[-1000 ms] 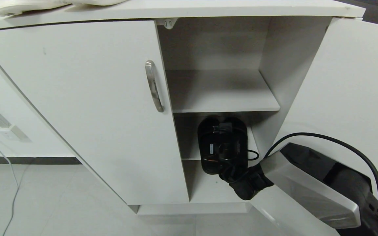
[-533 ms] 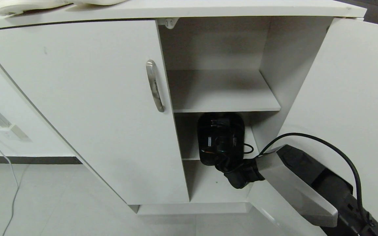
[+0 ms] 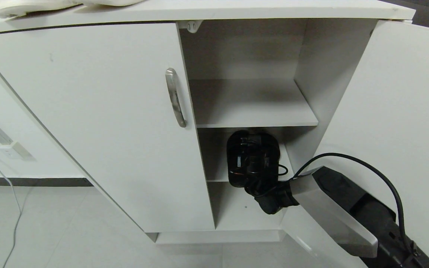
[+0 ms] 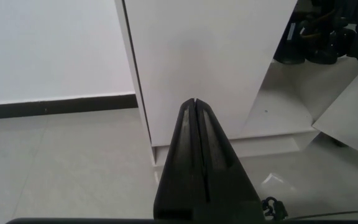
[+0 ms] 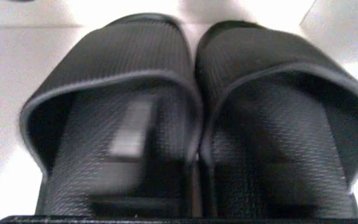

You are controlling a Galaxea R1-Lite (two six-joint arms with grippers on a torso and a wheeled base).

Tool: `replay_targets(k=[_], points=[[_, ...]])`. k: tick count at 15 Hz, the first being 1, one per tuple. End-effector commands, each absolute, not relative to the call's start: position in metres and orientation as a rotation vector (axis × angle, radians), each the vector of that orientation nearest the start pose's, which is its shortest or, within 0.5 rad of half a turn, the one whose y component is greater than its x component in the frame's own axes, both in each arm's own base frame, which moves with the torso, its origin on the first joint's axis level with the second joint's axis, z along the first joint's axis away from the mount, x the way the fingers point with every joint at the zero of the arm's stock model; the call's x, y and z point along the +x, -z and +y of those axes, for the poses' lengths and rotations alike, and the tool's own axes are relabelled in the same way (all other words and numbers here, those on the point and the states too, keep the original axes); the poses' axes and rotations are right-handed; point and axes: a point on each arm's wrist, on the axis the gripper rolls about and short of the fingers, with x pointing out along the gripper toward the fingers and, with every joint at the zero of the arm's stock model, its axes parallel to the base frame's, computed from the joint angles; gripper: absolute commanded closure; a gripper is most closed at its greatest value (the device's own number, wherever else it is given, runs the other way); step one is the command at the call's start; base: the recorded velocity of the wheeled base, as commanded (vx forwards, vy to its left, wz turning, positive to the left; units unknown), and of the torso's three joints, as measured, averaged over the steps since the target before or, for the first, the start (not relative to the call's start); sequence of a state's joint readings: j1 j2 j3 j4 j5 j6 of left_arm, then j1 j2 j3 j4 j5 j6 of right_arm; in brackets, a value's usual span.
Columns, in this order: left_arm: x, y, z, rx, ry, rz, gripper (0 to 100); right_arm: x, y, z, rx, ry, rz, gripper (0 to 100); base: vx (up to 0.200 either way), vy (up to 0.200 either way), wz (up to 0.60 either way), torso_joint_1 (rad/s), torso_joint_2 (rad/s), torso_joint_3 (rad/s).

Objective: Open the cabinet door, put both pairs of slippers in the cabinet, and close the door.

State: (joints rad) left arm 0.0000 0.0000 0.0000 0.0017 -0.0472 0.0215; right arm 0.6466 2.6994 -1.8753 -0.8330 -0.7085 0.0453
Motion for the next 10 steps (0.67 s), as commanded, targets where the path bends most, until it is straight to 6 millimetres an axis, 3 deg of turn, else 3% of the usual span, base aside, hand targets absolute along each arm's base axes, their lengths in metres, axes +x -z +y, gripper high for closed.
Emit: replay_targets(k=[1, 3, 5, 10], points=[[-0.023, -0.075, -0.001, 0.021, 0.048, 0.003, 100, 0.441, -0.053, 0.314, 0.048, 0.064, -0.006, 0, 0.0, 0.0, 0.0, 0.0, 0.0, 0.0], [-0.023, -0.075, -0.001, 0.021, 0.048, 0.003, 100, 0.436, -0.06, 0.312, 0.045, 0.061, -0.003, 0, 0.0, 0.0, 0.0, 0.0, 0.0, 0.0], [-0.023, -0.075, -0.001, 0.021, 0.048, 0.003, 100, 0.417, -0.073, 0.303, 0.036, 0.054, 0.01, 0, 0.0, 0.0, 0.0, 0.0, 0.0, 0.0], [-0.023, -0.075, -0.001, 0.023, 0.048, 0.003, 100, 0.344, -0.09, 0.283, 0.013, -0.011, 0.038, 0, 0.0, 0.0, 0.0, 0.0, 0.0, 0.0]])
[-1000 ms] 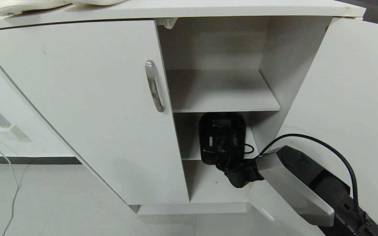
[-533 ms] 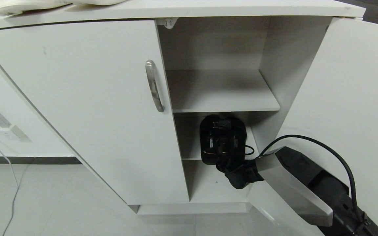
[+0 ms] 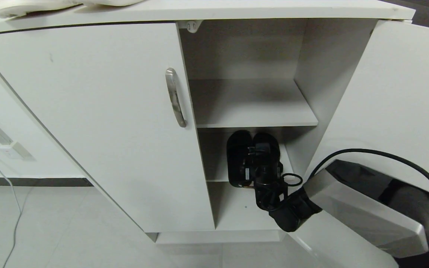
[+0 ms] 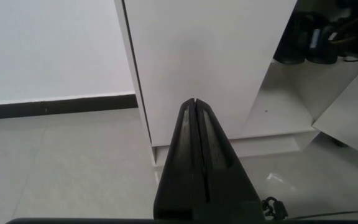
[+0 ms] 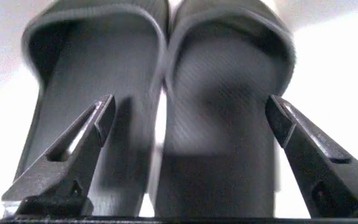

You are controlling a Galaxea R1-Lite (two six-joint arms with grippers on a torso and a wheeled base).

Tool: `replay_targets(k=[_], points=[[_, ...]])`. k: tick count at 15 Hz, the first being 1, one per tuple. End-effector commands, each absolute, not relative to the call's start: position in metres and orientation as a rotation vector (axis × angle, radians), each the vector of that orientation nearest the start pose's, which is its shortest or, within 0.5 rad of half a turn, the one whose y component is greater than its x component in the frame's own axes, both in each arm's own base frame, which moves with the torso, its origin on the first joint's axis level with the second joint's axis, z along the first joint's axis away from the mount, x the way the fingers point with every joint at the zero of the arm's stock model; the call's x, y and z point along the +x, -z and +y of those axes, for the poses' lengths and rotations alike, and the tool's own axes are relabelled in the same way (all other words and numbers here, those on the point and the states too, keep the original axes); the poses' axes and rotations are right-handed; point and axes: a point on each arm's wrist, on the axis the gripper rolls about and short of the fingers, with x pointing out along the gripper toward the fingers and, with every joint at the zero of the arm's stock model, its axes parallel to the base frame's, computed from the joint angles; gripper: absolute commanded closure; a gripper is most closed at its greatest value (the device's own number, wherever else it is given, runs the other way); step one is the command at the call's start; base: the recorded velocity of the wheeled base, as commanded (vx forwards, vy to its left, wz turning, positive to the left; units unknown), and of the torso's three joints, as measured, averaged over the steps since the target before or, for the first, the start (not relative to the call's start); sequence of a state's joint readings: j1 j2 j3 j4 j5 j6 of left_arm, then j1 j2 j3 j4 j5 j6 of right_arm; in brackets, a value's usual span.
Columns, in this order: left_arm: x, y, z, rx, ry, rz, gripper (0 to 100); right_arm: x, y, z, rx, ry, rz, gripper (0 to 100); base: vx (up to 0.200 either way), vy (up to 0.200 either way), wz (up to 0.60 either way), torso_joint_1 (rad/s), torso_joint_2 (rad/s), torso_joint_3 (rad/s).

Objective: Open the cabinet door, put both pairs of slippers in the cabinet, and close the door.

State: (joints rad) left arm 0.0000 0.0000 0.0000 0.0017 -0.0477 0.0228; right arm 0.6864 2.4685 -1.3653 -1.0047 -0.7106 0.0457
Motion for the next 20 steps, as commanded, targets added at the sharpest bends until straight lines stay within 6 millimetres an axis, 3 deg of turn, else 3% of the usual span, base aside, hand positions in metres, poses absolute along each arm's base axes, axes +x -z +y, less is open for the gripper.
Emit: replay_targets(k=[1, 4, 6, 12, 18, 20], points=[[-0.023, -0.075, -0.001, 0.023, 0.048, 0.003, 100, 0.323, -0.094, 0.278, 0.006, -0.031, 0.045, 0, 0.0, 0.0, 0.0, 0.0, 0.0, 0.0], [-0.023, -0.075, -0.001, 0.023, 0.048, 0.003, 100, 0.268, -0.101, 0.259, 0.002, -0.091, 0.073, 0, 0.0, 0.0, 0.0, 0.0, 0.0, 0.0], [-0.023, -0.075, -0.001, 0.023, 0.048, 0.003, 100, 0.248, -0.104, 0.248, 0.005, -0.109, 0.094, 0, 0.0, 0.0, 0.0, 0.0, 0.0, 0.0], [-0.023, -0.075, -0.001, 0.023, 0.048, 0.003, 100, 0.243, -0.099, 0.248, 0.007, -0.119, 0.114, 0, 0.0, 0.0, 0.0, 0.0, 0.0, 0.0], [-0.023, -0.075, -0.001, 0.021, 0.048, 0.003, 100, 0.242, -0.099, 0.248, 0.0, -0.121, 0.114, 0, -0.2, 0.0, 0.0, 0.002, 0.0, 0.002], [-0.023, -0.075, -0.001, 0.023, 0.048, 0.003, 100, 0.242, -0.1, 0.248, 0.002, -0.121, 0.111, 0, 0.0, 0.0, 0.0, 0.0, 0.0, 0.0]])
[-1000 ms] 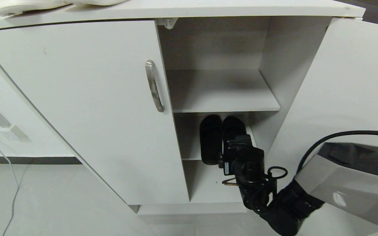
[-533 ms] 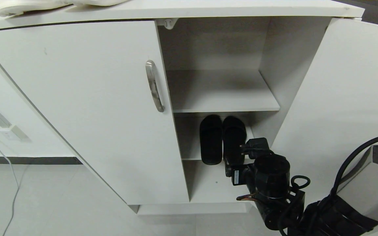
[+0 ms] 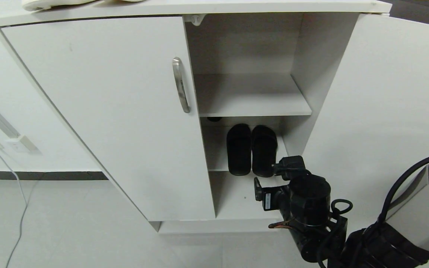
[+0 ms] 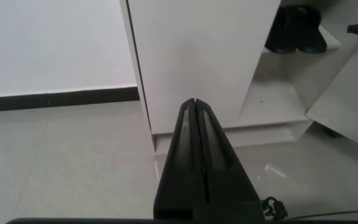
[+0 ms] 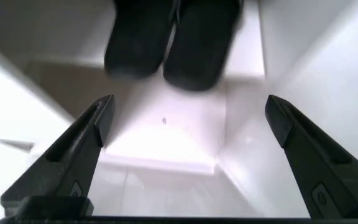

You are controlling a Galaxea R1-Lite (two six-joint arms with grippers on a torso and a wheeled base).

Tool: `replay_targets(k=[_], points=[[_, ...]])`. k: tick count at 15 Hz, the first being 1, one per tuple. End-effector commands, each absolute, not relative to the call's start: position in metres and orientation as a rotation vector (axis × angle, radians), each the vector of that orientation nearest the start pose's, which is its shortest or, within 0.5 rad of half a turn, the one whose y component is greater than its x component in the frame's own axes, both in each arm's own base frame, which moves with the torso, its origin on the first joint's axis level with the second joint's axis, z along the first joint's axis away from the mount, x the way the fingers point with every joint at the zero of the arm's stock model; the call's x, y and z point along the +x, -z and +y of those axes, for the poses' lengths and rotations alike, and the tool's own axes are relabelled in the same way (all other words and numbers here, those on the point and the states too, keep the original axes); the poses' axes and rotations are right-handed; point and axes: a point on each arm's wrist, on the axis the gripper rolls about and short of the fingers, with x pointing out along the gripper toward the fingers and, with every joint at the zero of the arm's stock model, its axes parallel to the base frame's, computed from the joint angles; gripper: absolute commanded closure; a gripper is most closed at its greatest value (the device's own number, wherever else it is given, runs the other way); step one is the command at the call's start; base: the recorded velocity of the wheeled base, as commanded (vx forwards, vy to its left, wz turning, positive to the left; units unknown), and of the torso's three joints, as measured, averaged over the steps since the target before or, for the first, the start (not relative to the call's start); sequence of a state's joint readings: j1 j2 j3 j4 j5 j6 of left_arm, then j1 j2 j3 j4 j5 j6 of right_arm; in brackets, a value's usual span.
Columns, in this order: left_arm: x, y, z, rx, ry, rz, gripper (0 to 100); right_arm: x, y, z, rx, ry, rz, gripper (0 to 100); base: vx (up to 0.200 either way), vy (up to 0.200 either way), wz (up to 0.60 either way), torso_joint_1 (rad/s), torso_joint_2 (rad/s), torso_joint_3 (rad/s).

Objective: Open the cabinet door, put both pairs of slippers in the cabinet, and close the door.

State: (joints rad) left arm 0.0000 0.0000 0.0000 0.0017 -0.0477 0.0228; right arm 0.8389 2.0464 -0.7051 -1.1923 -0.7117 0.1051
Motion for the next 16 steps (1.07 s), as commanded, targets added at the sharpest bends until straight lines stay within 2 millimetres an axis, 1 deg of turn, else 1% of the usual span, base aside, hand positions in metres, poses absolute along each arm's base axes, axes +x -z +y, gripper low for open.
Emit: replay_targets(k=[1, 8, 16], points=[[-0.0227, -0.0754, -0.0011, 0.023, 0.048, 0.003, 100, 0.2424, -0.0993, 0.2479, 0.0, -0.121, 0.113, 0, 0.0, 0.0, 0.0, 0.0, 0.0, 0.0], [-0.0227, -0.0754, -0.0011, 0.026, 0.048, 0.002, 100, 0.2399, -0.0939, 0.2452, -0.011, -0.122, 0.127, 0, 0.0, 0.0, 0.0, 0.0, 0.0, 0.0], [-0.0227, -0.0754, -0.0011, 0.028, 0.049, 0.002, 100, 0.2396, -0.0933, 0.2457, -0.011, -0.125, 0.129, 0, 0.0, 0.0, 0.0, 0.0, 0.0, 0.0]])
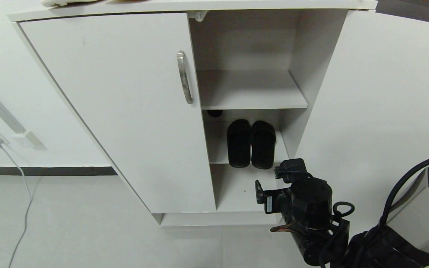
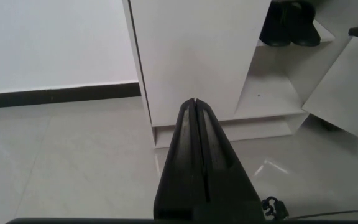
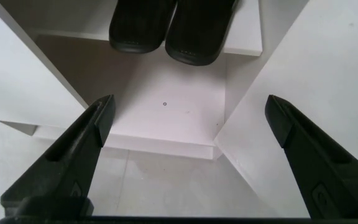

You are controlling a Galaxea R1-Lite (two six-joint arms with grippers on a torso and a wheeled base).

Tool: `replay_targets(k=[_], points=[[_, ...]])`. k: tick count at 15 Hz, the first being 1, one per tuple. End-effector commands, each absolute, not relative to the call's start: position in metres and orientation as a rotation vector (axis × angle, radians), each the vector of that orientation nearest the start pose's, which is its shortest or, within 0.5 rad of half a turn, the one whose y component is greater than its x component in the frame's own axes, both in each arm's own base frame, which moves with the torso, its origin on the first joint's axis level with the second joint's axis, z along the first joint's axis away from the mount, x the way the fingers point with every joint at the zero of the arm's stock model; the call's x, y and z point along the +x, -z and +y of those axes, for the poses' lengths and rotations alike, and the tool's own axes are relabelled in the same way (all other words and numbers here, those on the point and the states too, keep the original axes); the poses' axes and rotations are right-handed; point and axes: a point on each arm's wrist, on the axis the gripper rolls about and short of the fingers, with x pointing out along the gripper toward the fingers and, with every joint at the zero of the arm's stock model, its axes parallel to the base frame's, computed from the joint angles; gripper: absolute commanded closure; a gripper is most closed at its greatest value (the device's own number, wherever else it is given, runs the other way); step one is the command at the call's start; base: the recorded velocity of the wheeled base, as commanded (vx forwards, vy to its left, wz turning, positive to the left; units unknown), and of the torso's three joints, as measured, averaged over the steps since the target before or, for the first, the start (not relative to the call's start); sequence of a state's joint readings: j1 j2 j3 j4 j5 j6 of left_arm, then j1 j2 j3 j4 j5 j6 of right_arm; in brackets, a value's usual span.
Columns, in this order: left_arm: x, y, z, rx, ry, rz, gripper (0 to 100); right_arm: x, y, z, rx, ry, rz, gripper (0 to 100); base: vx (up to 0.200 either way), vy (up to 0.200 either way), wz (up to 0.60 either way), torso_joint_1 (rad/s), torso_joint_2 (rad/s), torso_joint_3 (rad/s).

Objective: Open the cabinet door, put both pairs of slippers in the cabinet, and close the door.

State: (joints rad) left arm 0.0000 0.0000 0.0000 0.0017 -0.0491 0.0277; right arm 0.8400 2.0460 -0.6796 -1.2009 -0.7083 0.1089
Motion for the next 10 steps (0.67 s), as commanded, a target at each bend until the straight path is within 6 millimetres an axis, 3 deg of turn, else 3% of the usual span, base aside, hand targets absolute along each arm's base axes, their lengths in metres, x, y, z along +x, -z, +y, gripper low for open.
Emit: replay_targets(k=[1, 5, 10], points=[[-0.0227, -0.0754, -0.0011, 0.028, 0.049, 0.002, 100, 0.2392, -0.0933, 0.246, -0.011, -0.126, 0.129, 0, 0.0, 0.0, 0.0, 0.0, 0.0, 0.0], [-0.0227, -0.0754, -0.0011, 0.028, 0.049, 0.002, 100, 0.2389, -0.0915, 0.2465, -0.015, -0.128, 0.133, 0, 0.0, 0.0, 0.0, 0.002, 0.0, 0.015], [-0.0227, -0.0754, -0.0011, 0.034, 0.049, 0.002, 100, 0.2395, -0.0871, 0.2472, -0.021, -0.127, 0.142, 0, 0.0, 0.0, 0.0, 0.0, 0.0, 0.175]])
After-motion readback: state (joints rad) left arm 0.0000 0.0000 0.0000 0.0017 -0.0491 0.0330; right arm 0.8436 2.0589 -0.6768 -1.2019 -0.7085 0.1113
